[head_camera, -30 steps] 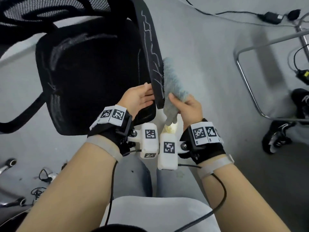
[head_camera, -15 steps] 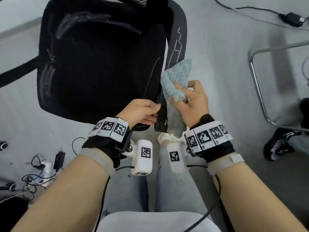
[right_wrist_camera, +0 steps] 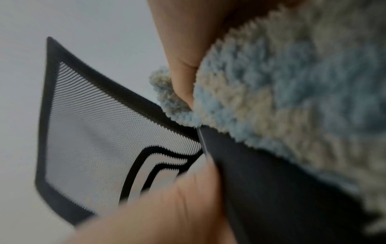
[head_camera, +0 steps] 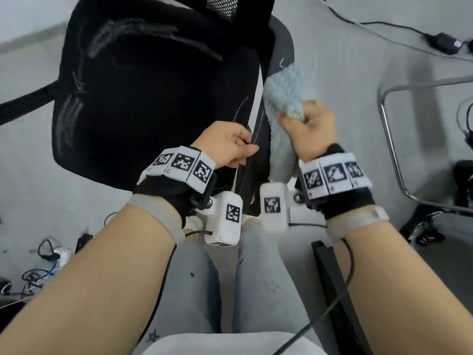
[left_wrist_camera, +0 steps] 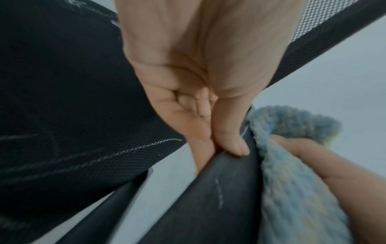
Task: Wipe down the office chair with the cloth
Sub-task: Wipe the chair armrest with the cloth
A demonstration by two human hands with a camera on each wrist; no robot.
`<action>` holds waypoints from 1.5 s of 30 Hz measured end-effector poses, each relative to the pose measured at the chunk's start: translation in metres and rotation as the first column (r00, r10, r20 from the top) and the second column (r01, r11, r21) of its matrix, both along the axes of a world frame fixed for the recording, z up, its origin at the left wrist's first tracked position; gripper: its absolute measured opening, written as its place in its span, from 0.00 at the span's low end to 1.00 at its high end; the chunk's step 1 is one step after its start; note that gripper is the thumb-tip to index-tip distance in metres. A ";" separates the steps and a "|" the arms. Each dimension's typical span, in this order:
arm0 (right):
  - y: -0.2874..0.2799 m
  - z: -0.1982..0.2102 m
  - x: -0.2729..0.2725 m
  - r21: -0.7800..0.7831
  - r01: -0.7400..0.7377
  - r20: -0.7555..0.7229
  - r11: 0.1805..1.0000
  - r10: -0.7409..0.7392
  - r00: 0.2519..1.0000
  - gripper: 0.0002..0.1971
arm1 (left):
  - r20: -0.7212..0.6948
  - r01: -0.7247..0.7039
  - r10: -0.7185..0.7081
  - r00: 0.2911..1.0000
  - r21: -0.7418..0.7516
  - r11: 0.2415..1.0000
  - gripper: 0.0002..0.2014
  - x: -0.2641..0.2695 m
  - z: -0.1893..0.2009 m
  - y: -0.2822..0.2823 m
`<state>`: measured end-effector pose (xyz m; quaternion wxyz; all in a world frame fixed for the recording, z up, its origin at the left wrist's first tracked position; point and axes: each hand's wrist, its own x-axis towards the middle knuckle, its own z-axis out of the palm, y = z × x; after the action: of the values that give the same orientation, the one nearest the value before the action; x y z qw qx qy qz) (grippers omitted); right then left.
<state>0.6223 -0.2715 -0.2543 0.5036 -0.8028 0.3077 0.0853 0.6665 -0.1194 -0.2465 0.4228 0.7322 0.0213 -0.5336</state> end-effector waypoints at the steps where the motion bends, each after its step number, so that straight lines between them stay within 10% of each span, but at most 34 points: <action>1: -0.007 -0.002 0.015 0.014 0.024 0.019 1.000 -0.024 1.000 0.14 | -0.017 0.005 -0.005 1.000 0.004 1.000 0.08 0.001 -0.001 0.001; 13: -0.005 -0.008 0.000 -0.021 -0.049 -0.060 0.999 0.047 0.997 0.03 | -0.061 0.016 -0.014 0.998 0.021 1.000 0.05 -0.012 -0.001 0.014; 16: -0.023 -0.013 0.043 0.001 -0.019 0.034 1.000 0.019 0.999 0.23 | -0.089 0.051 -0.049 0.995 0.028 0.998 0.04 -0.014 -0.003 0.018; 22: -0.011 -0.007 0.004 -0.002 -0.110 -0.073 0.994 0.110 0.991 0.08 | -0.126 0.076 -0.074 0.989 0.011 0.997 0.06 -0.012 -0.005 0.022; 29: -0.022 -0.013 0.024 0.005 -0.030 0.052 1.000 0.030 0.998 0.18 | -0.168 0.128 -0.122 0.978 0.028 0.991 0.05 -0.018 -0.005 0.030; 35: -0.030 -0.016 0.058 -0.188 -0.316 -0.085 0.930 0.305 0.949 0.18 | -0.120 0.073 -0.069 0.990 0.031 0.997 0.05 -0.025 -0.006 0.032; 45: -0.022 -0.029 0.026 -0.069 -0.178 0.017 0.981 0.180 0.984 0.11 | -0.148 -0.014 0.016 0.989 0.018 1.000 0.04 -0.042 -0.007 0.044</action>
<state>0.6484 -0.2934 -0.2835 0.4700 -0.8447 0.2309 0.1104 0.6249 -0.0757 -0.2536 0.4178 0.6938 0.0626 -0.5832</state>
